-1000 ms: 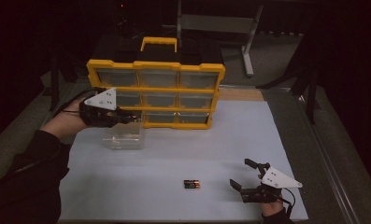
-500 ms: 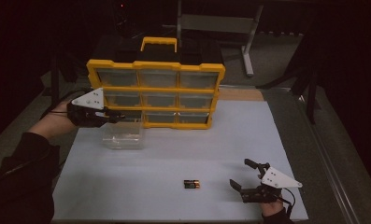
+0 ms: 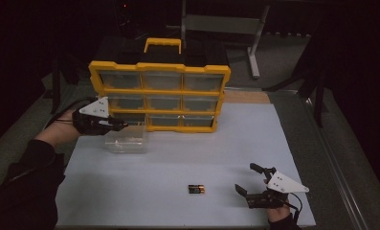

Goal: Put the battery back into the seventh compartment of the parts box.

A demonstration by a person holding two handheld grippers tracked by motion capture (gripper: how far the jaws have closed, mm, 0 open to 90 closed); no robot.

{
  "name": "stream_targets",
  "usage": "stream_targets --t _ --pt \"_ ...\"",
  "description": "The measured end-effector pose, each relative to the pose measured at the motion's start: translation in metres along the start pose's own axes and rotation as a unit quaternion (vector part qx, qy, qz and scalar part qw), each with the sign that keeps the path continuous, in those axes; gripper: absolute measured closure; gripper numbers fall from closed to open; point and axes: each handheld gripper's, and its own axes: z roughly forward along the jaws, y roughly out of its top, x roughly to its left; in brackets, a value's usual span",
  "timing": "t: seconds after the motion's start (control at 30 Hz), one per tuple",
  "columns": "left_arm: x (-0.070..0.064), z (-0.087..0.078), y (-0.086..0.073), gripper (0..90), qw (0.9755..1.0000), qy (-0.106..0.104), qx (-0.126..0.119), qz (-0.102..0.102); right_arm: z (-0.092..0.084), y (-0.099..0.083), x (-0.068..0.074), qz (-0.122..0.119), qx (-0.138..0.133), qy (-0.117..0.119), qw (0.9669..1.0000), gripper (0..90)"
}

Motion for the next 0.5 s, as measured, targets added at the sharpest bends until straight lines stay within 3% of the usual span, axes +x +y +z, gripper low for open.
stream_targets --t 0.13,0.33,0.5 --pt "0.0 0.011 -0.005 75.6 0.9998 -0.012 0.017 -0.003 0.0 0.0 0.0 0.0 0.0 0.0 1.0 8.9" --pt "0.0 0.022 -0.009 75.5 0.9988 -0.011 0.045 -0.013 0.0 0.0 0.0 0.001 0.002 0.0 1.0 8.9" --pt "-0.003 0.036 -0.009 75.5 0.9961 -0.024 0.084 -0.016 0.0 0.0 0.0 0.001 0.003 0.0 1.0 8.9"
